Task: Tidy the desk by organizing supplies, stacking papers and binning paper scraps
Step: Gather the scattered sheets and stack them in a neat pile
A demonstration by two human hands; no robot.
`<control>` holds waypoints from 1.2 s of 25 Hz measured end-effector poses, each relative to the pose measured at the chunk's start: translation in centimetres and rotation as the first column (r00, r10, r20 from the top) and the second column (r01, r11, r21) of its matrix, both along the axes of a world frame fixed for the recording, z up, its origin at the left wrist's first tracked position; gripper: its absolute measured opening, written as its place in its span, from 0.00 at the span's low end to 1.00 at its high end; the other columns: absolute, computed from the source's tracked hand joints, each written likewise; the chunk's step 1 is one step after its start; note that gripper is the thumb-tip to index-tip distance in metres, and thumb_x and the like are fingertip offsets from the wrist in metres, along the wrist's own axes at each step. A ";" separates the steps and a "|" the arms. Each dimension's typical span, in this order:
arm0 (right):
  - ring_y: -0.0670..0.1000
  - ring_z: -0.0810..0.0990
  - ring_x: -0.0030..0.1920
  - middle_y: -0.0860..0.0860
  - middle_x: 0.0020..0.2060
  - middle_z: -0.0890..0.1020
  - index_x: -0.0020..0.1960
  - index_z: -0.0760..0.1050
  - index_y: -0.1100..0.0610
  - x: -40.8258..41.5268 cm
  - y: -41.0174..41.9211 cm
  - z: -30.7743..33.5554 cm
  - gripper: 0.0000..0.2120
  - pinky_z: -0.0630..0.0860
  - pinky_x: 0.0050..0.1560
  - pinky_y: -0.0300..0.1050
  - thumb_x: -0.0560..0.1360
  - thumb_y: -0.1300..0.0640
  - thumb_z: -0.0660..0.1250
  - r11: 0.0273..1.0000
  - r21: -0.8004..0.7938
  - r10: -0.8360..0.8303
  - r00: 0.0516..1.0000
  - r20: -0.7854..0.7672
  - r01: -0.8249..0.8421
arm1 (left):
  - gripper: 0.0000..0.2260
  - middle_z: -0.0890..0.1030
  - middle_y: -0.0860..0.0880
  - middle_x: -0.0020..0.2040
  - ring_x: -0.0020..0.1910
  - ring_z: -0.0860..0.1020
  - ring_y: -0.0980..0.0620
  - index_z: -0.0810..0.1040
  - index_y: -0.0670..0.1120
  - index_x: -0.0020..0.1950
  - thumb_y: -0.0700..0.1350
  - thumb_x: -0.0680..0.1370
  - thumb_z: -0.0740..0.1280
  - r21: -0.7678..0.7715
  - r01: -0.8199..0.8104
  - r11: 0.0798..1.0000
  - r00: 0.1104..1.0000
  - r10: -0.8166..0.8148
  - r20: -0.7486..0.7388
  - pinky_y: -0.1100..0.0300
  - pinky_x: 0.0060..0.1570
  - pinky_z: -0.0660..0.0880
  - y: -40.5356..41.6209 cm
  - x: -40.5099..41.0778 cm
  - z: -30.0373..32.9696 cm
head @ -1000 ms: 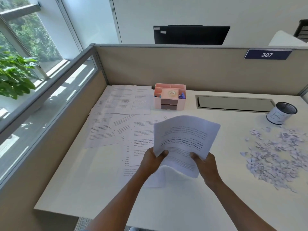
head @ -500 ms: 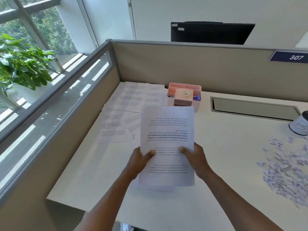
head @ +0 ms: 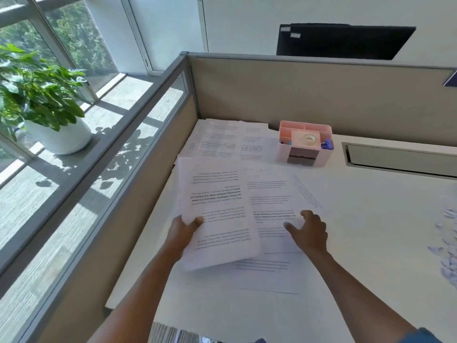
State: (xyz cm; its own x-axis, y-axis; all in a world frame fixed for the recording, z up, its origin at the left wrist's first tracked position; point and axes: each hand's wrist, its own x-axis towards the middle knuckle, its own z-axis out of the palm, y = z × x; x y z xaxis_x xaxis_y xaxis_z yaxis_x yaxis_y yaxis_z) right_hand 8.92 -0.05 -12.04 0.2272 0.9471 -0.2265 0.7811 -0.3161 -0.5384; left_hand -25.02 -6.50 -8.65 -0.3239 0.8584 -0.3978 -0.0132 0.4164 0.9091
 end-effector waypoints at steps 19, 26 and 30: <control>0.52 0.83 0.49 0.51 0.51 0.85 0.56 0.80 0.51 -0.8 0.8 0.5 0.10 0.80 0.51 0.49 0.76 0.55 0.72 0.998 0.006 -0.046 0.873 -0.485 0.056 | 0.14 0.85 0.44 0.58 0.56 0.83 0.40 0.77 0.42 0.67 0.41 0.81 0.68 -0.064 0.104 0.993 0.981 -0.092 0.171 0.38 0.59 0.79 0.6 -5.9 -1.9; 0.44 0.86 0.42 0.45 0.44 0.87 0.50 0.81 0.50 0.8 0.0 5.1 0.08 0.79 0.37 0.35 0.72 0.57 0.75 0.972 0.115 -0.040 0.622 -0.782 0.207 | 0.15 0.84 0.41 0.59 0.57 0.83 0.37 0.76 0.41 0.68 0.41 0.81 0.68 -0.053 0.156 0.986 0.958 -0.138 0.252 0.35 0.59 0.77 -0.8 -3.6 -1.2; 0.46 0.86 0.43 0.46 0.45 0.86 0.50 0.81 0.51 -2.3 -1.5 4.9 0.09 0.80 0.39 0.38 0.72 0.60 0.75 0.997 0.080 0.050 0.643 -0.764 0.017 | 0.13 0.85 0.41 0.57 0.54 0.84 0.38 0.77 0.41 0.66 0.40 0.81 0.68 -0.047 0.192 0.980 0.946 -0.172 0.274 0.35 0.57 0.79 -1.1 -0.4 -0.1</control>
